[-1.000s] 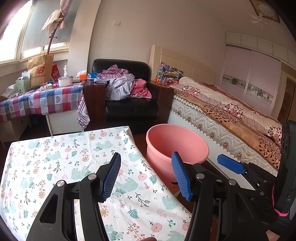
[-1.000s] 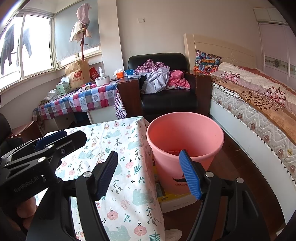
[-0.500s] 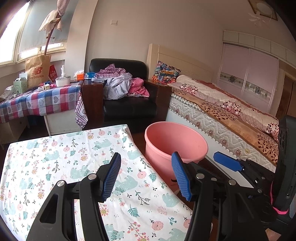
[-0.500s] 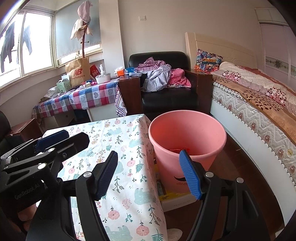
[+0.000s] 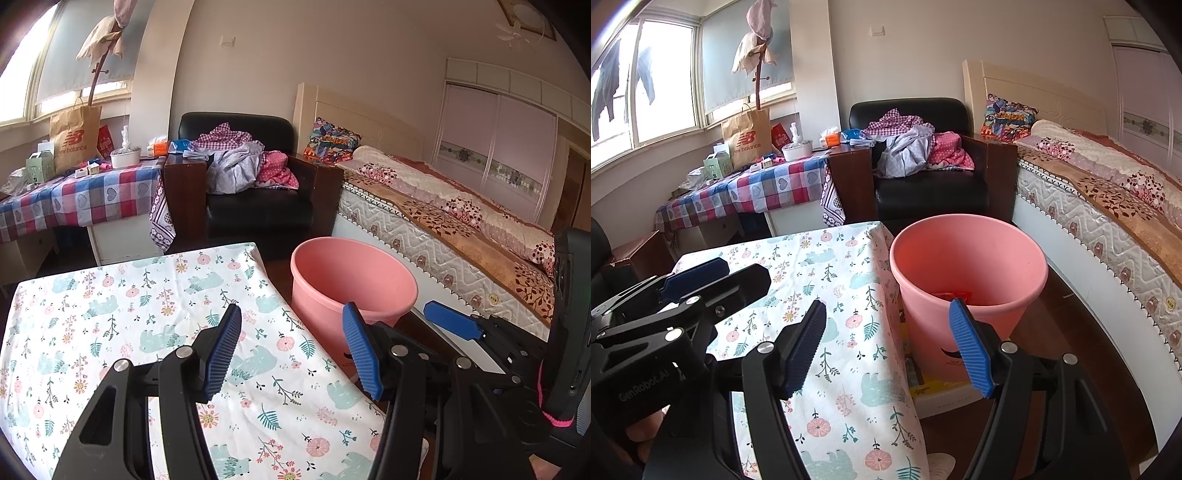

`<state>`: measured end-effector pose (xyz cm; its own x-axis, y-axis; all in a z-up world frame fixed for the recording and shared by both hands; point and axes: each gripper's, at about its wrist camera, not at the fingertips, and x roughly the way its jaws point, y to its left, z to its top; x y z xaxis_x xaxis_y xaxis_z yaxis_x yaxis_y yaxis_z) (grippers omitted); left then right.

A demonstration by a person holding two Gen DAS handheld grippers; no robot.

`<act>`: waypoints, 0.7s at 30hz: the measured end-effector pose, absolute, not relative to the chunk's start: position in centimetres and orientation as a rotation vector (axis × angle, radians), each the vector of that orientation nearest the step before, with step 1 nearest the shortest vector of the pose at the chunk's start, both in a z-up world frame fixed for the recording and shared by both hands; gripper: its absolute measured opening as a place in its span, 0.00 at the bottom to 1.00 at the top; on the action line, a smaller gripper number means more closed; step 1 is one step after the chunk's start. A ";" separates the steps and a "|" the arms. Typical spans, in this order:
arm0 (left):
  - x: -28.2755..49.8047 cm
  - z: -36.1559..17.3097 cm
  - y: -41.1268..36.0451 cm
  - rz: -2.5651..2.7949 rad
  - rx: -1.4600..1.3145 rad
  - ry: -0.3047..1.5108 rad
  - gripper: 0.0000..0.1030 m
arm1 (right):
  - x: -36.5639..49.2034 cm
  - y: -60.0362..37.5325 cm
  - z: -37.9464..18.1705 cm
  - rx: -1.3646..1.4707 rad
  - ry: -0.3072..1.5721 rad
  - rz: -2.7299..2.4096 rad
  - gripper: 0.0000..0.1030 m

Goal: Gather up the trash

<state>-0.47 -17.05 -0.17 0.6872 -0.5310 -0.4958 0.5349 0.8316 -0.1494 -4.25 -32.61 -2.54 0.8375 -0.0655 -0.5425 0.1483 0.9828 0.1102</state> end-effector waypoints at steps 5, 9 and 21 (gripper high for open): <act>-0.3 -0.4 -16.9 -0.593 0.007 0.557 0.54 | -3.9 -32.5 -2.8 0.146 0.573 -0.109 0.68; -0.2 -0.5 -16.8 -0.593 0.006 0.561 0.54 | -3.8 -32.2 -2.8 0.142 0.576 -0.105 0.68; -0.2 -0.8 -16.7 -0.585 0.006 0.558 0.55 | -3.7 -31.9 -2.9 0.133 0.582 -0.106 0.68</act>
<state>-0.23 -16.66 -0.82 0.6909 -0.5214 -0.5009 0.5245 0.8383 -0.1491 -3.72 -31.92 -2.90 0.8304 -0.0619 -0.5538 0.1369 0.9860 0.0951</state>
